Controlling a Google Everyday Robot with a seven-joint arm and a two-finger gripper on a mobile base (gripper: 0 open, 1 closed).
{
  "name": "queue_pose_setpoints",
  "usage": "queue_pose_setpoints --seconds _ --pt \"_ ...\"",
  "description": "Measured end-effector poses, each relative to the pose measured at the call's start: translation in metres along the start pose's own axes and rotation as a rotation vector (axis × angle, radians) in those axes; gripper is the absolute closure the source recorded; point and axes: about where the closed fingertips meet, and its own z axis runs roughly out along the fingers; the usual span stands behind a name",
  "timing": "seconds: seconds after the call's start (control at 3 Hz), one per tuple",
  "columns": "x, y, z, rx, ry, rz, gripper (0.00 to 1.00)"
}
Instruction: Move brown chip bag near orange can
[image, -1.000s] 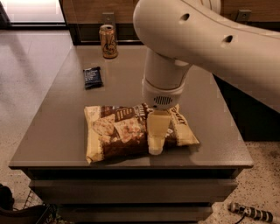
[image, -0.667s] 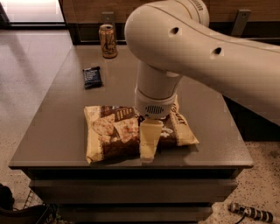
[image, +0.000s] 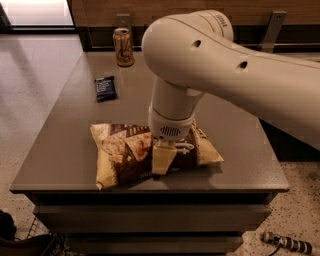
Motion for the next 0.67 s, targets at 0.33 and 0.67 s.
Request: queue_pose_setpoints --seconds 0.33,0.67 --pt "-0.0004 0.0005 -0.0014 0.004 0.000 -0.001 0.71" --pt "-0.0010 0.0003 -0.0051 0.004 0.000 -0.001 0.93"
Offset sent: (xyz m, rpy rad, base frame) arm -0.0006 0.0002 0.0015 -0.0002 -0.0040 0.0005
